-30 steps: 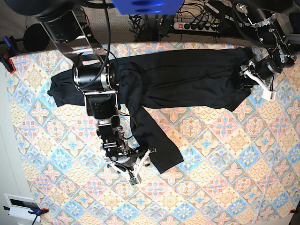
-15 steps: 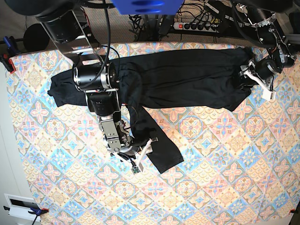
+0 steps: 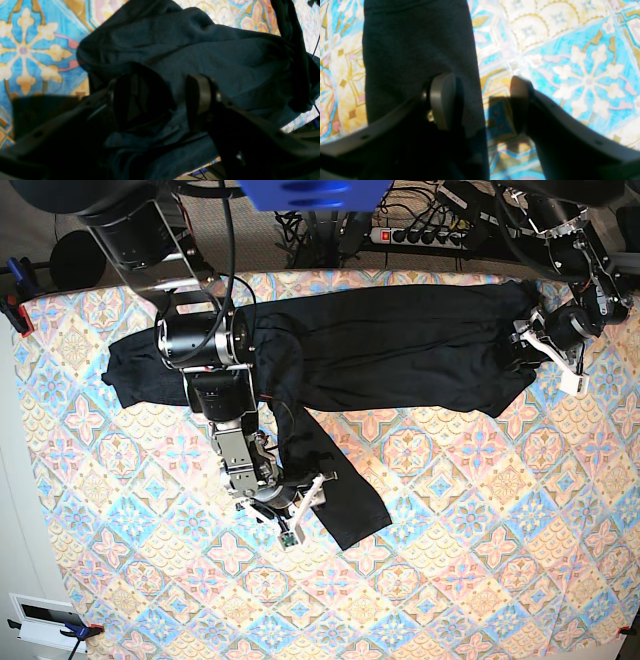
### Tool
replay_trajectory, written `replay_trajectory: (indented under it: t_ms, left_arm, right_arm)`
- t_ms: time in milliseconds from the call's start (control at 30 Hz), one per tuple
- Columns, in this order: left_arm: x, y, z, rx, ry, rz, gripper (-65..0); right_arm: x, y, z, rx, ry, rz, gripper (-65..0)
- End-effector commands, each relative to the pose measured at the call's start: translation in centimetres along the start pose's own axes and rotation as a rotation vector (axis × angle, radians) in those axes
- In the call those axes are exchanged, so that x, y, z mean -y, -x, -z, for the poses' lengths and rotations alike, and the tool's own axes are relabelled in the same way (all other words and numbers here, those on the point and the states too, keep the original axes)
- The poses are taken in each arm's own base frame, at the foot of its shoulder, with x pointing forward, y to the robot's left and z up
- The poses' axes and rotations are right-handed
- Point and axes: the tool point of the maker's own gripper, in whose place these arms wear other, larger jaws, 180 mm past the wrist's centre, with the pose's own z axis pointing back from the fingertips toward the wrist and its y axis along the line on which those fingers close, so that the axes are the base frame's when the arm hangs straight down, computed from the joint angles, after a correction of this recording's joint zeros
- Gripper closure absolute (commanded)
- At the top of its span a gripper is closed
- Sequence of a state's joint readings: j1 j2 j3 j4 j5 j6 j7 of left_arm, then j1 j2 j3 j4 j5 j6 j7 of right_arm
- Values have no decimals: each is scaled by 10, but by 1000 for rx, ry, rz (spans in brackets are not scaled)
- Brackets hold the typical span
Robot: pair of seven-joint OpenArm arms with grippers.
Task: Layout the t-shirt on the table in an organized manner, then fold the t-shirt properly
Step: 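Drag the held cuff up across the shirt body with the right gripper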
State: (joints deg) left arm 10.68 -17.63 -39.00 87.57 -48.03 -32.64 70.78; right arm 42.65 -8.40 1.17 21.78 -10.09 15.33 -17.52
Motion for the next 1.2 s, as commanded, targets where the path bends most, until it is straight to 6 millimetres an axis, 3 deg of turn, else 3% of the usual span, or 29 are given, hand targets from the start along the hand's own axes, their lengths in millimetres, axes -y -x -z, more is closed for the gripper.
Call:
replay_trajectory:
  t_ms: [0, 200, 567, 733, 1167]
  left_arm:
    - [1, -16, -7, 42, 2, 26, -348]
    - [1, -16, -7, 44, 3, 26, -348]
    - [1, -17, -7, 47, 3, 27, -348]
    - [1, -17, -7, 46, 2, 27, -348]
    - [2, -22, -6, 57, 2, 33, -348]
  right_arm:
    - [-3, -7, -1, -7, -9, -7, -339]
    - [-8, 10, 1, -33, -18, 3, -338]
    - [-10, 13, 2, -40, -21, 4, -338]
    - [-13, 26, 3, -58, -27, 11, -338]
    - [-13, 25, 2, -58, -26, 13, -338]
